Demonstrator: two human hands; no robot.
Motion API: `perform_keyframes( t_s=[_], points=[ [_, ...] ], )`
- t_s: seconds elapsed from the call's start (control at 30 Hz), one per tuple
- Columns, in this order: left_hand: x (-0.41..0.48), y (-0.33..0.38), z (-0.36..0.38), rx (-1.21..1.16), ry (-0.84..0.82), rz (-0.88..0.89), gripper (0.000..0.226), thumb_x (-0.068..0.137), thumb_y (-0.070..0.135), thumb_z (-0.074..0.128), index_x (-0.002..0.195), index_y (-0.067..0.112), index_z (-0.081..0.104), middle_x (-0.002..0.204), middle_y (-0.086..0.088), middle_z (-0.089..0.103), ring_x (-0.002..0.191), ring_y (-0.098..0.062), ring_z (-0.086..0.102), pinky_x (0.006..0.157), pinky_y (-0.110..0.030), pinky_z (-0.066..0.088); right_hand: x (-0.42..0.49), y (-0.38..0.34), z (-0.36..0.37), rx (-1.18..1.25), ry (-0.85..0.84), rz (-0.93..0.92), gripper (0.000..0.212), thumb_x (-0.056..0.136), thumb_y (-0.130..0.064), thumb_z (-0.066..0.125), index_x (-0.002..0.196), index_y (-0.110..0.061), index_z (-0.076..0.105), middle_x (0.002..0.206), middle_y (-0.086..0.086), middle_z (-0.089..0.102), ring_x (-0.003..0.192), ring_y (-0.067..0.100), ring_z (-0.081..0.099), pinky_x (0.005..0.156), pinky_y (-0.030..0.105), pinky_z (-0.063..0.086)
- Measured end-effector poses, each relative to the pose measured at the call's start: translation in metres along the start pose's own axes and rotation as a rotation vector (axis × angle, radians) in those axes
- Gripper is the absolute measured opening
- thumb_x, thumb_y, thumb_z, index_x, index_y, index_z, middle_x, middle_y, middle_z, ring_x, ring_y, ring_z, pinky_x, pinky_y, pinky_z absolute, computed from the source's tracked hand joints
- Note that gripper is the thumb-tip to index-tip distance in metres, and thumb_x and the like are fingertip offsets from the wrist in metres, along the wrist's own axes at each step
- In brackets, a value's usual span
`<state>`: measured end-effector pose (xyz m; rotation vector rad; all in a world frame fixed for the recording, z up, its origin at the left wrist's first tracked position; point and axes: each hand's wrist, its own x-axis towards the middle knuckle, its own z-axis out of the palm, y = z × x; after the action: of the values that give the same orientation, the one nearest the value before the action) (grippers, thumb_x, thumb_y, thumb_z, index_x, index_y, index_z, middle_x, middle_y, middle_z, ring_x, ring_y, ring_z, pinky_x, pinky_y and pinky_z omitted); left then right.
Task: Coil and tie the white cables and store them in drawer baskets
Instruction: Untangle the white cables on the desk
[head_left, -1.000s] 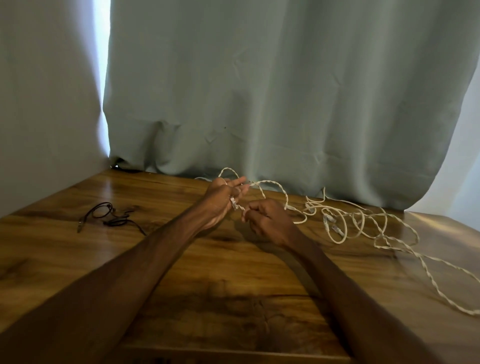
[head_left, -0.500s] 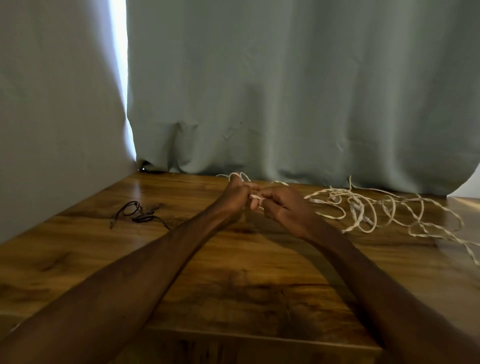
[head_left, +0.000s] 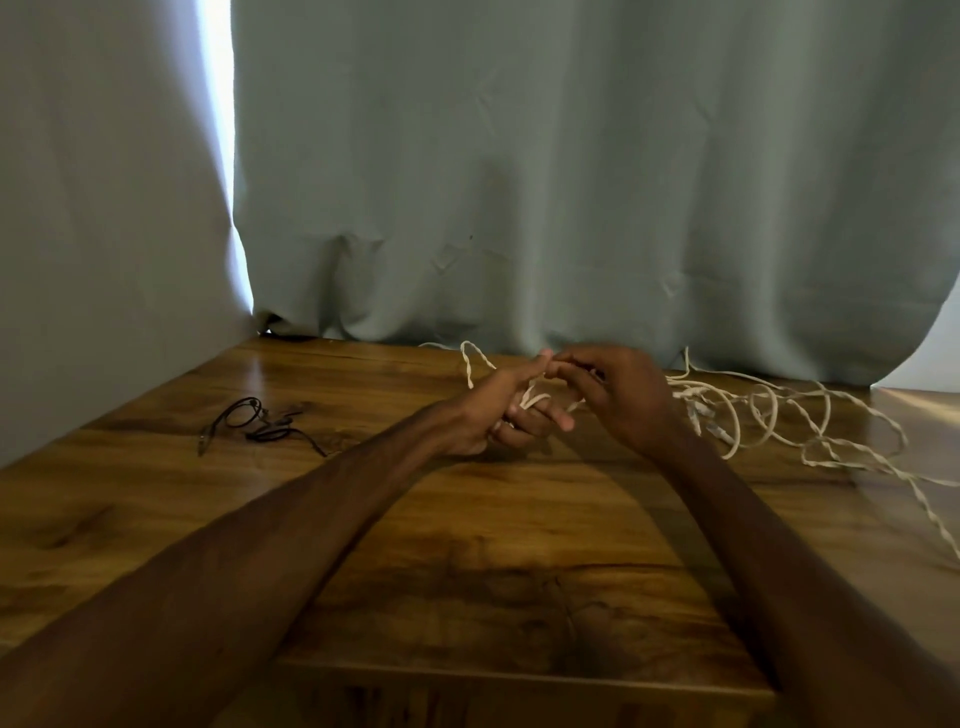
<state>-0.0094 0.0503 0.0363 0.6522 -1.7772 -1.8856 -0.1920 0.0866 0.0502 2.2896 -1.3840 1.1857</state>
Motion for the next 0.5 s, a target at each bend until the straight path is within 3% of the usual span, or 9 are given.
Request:
perform_keyframes(
  t_s=[0.1,0.2,0.33,0.4,0.43,0.5],
  points=[
    [-0.001,0.001,0.001,-0.119,-0.050,0.038,0.061,0.109,0.050,0.028,0.087,0.003,0.061,0.046,0.011,0.037,0.033,0.001,0.022,0.031,-0.014,0.015,-0.002,0.006,0.001,0.079,-0.058,-0.008,0.028,0.102,-0.041,0.052,0.098,-0.028,0.077,0.072,-0.011,0.072,0.067,0.006,0.066,0.067,0.040,0.053],
    [0.004,-0.002,-0.008,-0.181,-0.045,0.071,0.047,0.109,0.039,0.035,0.090,0.008,0.065,0.051,0.011,0.032,0.035,0.000,0.024,0.032,-0.016,0.020,-0.006,0.004,0.008,0.113,-0.129,-0.001,0.031,0.105,-0.030,0.045,0.094,-0.023,0.073,0.066,-0.008,0.068,0.063,0.008,0.065,0.067,0.035,0.052],
    [-0.001,0.006,-0.007,-0.294,-0.043,0.186,0.035,0.103,0.013,0.038,0.121,0.002,0.066,0.062,0.010,0.040,0.040,-0.001,0.031,0.039,-0.017,0.020,-0.010,0.002,0.022,0.067,-0.341,0.179,0.035,0.102,-0.017,0.045,0.078,-0.021,0.068,0.065,-0.001,0.071,0.063,0.013,0.068,0.075,0.044,0.056],
    [-0.001,0.011,-0.007,-0.365,-0.012,0.237,0.043,0.094,0.008,0.046,0.133,-0.005,0.057,0.068,0.009,0.048,0.046,-0.004,0.036,0.044,-0.018,0.024,-0.012,-0.011,0.027,0.030,-0.423,0.143,0.020,0.095,-0.007,0.052,0.085,-0.016,0.067,0.072,-0.003,0.070,0.072,0.013,0.068,0.069,0.027,0.052],
    [0.000,0.012,-0.009,-0.388,0.018,0.265,0.046,0.091,0.007,0.051,0.134,-0.008,0.055,0.075,0.007,0.052,0.052,-0.004,0.039,0.046,-0.018,0.029,-0.012,-0.016,0.030,-0.024,-0.412,0.074,0.014,0.095,-0.009,0.054,0.092,-0.012,0.067,0.081,-0.001,0.070,0.080,0.017,0.068,0.067,0.023,0.046],
    [0.002,0.013,-0.014,-0.451,0.072,0.313,0.036,0.093,0.002,0.051,0.126,-0.010,0.057,0.093,-0.002,0.058,0.066,-0.006,0.046,0.050,-0.015,0.042,-0.012,-0.020,0.039,-0.133,-0.375,-0.041,0.026,0.097,-0.028,0.046,0.100,-0.012,0.066,0.097,0.006,0.069,0.090,0.022,0.063,0.077,0.032,0.046]
  ],
)
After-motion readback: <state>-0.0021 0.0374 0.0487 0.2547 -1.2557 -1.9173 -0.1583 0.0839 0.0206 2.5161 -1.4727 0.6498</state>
